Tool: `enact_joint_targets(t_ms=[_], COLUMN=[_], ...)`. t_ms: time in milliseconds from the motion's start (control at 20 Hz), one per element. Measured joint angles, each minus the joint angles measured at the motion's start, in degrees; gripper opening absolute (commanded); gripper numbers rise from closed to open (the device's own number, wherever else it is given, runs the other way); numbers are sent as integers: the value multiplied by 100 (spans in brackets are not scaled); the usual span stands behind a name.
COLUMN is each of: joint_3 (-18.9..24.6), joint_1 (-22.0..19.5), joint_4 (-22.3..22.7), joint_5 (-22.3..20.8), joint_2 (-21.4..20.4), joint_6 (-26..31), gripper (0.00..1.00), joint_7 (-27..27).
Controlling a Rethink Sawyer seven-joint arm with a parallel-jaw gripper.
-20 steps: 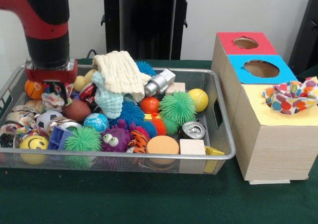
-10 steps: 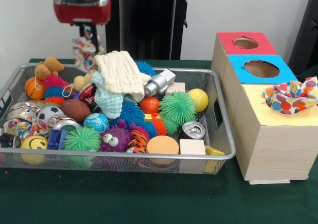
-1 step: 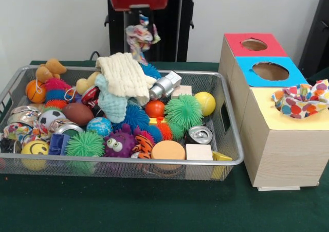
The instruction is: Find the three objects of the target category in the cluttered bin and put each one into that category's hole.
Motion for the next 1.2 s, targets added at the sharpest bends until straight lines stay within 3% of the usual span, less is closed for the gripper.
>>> enact_joint_targets(t_ms=[600,1000,1200], joint_3=[-69,-81,-238], joint_1=[699,1240,1744], joint_4=[883,1013,778], joint_5=[849,1627,2007], joint_2=[617,715,680], joint_6=[-1685,-1723,-1435], gripper=[0,0,0], joint_7=[345,709,959])
